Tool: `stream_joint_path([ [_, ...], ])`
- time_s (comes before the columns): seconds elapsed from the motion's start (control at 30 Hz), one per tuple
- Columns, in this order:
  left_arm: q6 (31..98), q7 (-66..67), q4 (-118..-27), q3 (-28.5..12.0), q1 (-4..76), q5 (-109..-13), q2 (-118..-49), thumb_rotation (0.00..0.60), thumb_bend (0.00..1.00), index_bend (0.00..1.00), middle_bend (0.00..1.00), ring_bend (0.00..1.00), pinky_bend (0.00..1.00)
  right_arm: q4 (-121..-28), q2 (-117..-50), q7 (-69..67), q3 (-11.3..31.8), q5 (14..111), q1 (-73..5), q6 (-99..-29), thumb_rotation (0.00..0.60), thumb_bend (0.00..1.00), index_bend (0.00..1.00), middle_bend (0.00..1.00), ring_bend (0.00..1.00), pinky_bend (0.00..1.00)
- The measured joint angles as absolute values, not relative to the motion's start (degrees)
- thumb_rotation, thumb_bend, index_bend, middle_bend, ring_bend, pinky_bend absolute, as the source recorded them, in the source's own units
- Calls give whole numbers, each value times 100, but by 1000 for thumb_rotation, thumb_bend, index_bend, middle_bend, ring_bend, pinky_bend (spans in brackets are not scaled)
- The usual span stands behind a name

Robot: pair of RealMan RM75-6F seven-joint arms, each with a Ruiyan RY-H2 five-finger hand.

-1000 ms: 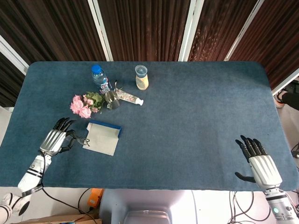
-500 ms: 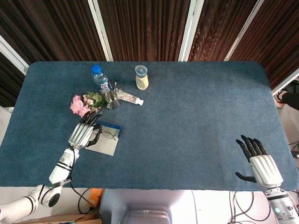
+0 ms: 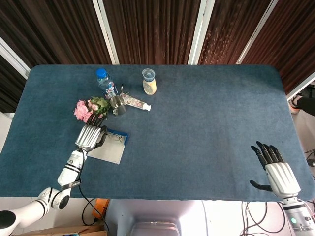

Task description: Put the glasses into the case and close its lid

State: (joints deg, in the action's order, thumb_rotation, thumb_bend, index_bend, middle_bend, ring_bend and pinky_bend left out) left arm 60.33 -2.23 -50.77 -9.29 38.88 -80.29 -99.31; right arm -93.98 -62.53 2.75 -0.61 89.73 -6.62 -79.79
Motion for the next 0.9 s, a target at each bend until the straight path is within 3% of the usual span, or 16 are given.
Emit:
stream_joint_path([
  [0.9,5826,-495,-4550,-724,3884,-8040,-10119,600,412,704,147,2,19,-9428,-6270,334,-61,8967,-660,-7974,600,252,0,0,0,0],
])
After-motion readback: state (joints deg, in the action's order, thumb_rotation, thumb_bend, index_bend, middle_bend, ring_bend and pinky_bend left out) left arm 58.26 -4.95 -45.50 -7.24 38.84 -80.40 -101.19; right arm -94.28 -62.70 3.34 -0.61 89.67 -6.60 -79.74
